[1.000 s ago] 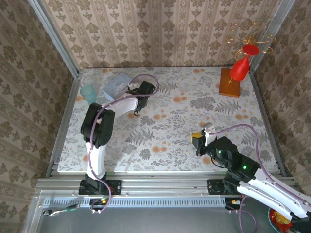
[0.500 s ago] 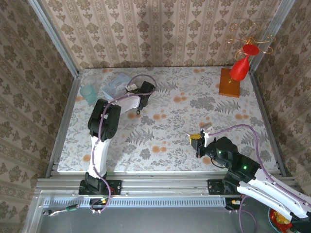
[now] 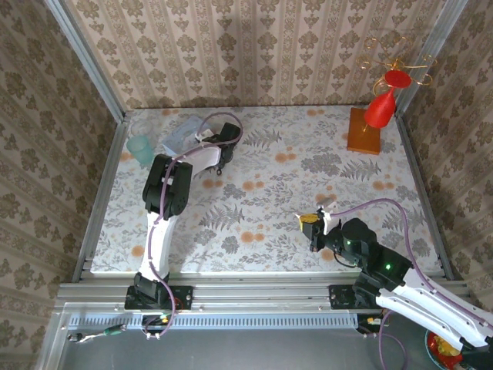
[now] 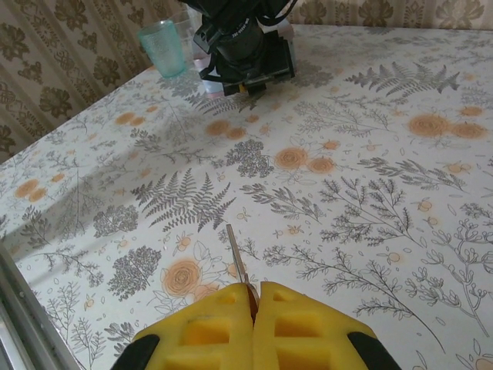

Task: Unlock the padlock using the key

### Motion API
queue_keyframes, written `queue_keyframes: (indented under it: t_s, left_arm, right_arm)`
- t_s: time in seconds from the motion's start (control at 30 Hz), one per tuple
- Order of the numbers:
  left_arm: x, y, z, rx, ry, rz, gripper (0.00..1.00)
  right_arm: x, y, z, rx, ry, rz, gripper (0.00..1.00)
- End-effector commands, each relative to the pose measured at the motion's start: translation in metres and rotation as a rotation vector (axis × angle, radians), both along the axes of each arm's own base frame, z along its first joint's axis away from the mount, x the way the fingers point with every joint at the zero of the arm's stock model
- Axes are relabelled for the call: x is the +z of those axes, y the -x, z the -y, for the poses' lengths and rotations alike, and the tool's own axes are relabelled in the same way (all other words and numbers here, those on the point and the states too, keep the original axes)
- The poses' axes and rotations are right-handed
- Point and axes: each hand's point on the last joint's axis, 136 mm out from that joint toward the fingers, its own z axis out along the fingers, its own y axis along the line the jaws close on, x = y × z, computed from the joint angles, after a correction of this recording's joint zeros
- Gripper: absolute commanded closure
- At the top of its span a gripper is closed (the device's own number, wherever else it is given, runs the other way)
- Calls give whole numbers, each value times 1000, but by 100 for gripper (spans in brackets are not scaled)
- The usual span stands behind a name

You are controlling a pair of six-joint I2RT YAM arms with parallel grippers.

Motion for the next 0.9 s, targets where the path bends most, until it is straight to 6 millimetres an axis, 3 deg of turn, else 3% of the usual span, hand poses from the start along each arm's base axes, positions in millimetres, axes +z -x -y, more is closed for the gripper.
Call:
queue_keyframes:
  t_s: [0.0,0.4,0.47,0.87]
  left_arm:
    - [-5,-3,-10,50,16,-19,38]
    - [-12,-7,-9,50,24,-46,48]
    - [-12,-12,-22,73,29,-51,50]
    - [-12,-7,-13,44,72,-2,73]
  right_arm:
    - [5,1,-1,9,-23,18,100]
    - [6,1,-1,12,-30,19,100]
    - [6,2,-1,13,-31,19,100]
    - [4,1,0,5,-25,24,100]
